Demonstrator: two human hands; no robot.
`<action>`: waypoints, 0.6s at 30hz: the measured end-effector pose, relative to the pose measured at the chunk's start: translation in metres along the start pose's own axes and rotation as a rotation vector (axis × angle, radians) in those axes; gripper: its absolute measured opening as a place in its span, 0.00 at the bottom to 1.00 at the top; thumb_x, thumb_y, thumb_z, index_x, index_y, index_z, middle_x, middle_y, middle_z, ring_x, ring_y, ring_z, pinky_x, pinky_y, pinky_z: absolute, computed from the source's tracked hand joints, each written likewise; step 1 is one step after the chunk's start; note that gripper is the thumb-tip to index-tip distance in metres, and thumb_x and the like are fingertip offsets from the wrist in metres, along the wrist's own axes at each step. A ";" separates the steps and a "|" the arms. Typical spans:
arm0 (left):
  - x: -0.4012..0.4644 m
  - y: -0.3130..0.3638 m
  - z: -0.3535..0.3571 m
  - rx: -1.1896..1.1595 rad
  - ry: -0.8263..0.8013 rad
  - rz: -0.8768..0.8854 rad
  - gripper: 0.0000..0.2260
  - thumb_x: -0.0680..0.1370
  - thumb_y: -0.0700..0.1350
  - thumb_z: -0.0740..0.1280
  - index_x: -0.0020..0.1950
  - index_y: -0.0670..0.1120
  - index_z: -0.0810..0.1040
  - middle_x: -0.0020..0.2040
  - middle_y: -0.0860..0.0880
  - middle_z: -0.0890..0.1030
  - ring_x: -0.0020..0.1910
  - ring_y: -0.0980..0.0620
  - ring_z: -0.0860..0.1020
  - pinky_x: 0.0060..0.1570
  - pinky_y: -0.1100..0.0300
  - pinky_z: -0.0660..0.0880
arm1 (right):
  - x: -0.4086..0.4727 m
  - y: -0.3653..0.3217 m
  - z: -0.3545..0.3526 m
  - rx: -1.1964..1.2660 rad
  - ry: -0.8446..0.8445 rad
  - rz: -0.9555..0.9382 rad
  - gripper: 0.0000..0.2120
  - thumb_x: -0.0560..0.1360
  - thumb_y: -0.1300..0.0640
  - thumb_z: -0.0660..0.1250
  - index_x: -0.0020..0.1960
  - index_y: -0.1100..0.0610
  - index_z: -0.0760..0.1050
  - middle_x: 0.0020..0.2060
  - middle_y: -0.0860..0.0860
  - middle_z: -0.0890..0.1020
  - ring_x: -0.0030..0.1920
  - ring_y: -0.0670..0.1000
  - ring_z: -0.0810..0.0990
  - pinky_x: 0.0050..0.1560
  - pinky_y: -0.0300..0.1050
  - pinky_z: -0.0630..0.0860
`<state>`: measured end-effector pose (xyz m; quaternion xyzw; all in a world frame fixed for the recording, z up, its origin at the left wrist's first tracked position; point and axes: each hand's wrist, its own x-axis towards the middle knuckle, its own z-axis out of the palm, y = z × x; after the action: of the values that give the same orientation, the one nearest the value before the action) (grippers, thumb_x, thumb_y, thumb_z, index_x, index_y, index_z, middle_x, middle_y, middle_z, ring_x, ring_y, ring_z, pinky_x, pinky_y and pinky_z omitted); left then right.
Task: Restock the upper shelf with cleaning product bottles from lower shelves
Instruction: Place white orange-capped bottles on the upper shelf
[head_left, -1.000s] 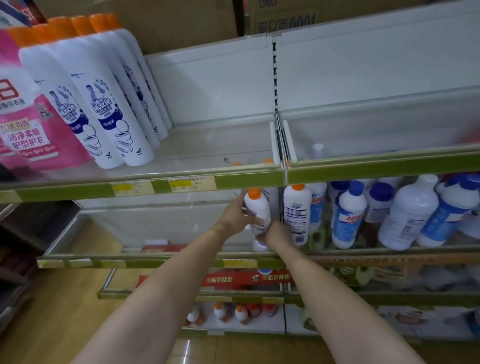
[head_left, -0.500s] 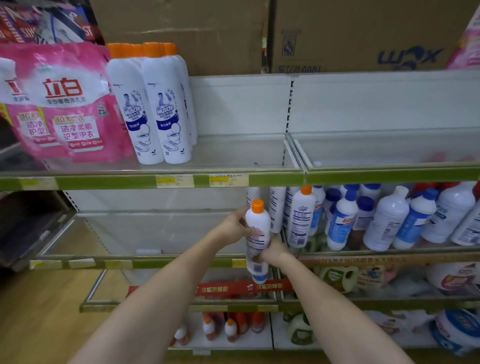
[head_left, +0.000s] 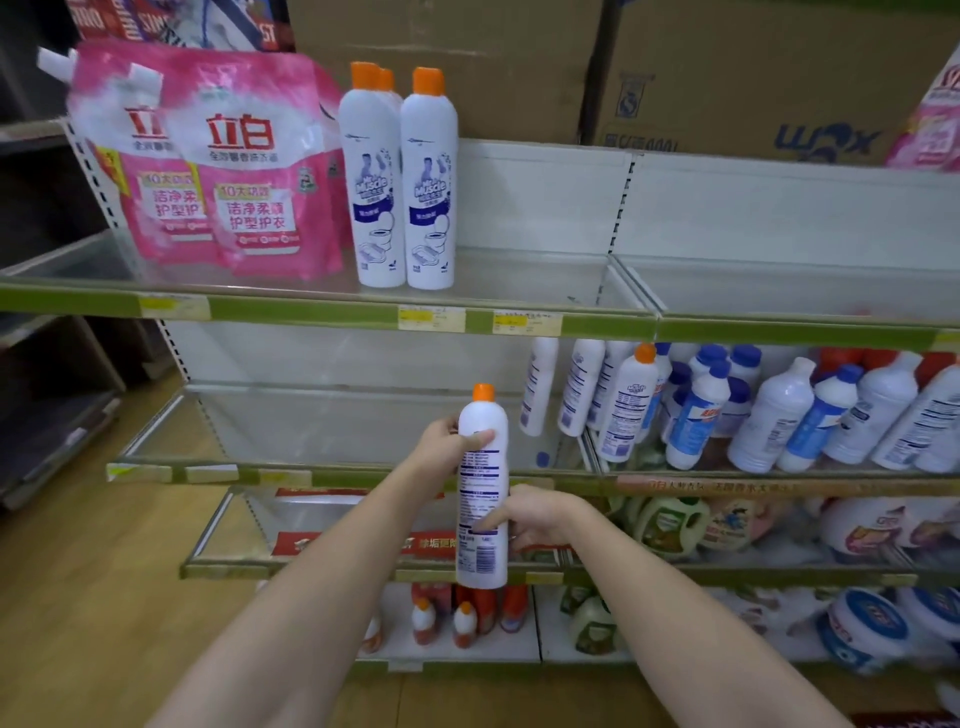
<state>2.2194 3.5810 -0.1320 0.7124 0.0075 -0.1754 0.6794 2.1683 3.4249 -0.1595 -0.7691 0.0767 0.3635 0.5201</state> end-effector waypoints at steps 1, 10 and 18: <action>-0.005 0.000 -0.004 -0.016 0.030 -0.003 0.20 0.75 0.44 0.75 0.64 0.40 0.75 0.54 0.42 0.83 0.51 0.44 0.83 0.48 0.51 0.80 | -0.001 0.000 0.009 0.029 -0.013 -0.009 0.23 0.71 0.60 0.77 0.65 0.54 0.77 0.57 0.51 0.85 0.60 0.53 0.83 0.66 0.56 0.76; -0.032 0.009 -0.033 0.012 0.112 -0.040 0.20 0.76 0.47 0.74 0.62 0.38 0.75 0.52 0.41 0.84 0.43 0.46 0.83 0.35 0.58 0.77 | -0.009 -0.008 0.065 0.082 0.038 -0.075 0.24 0.71 0.57 0.77 0.66 0.55 0.77 0.57 0.51 0.86 0.60 0.55 0.83 0.67 0.60 0.75; -0.037 0.024 -0.043 -0.102 0.117 -0.082 0.30 0.75 0.57 0.72 0.67 0.39 0.70 0.55 0.40 0.81 0.48 0.42 0.82 0.49 0.48 0.79 | -0.026 -0.039 0.085 -0.053 0.200 -0.165 0.17 0.72 0.57 0.75 0.60 0.53 0.79 0.54 0.51 0.85 0.54 0.52 0.84 0.53 0.50 0.80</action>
<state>2.2012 3.6292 -0.0983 0.6849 0.0852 -0.1606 0.7056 2.1276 3.5079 -0.1306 -0.8186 0.0552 0.2428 0.5175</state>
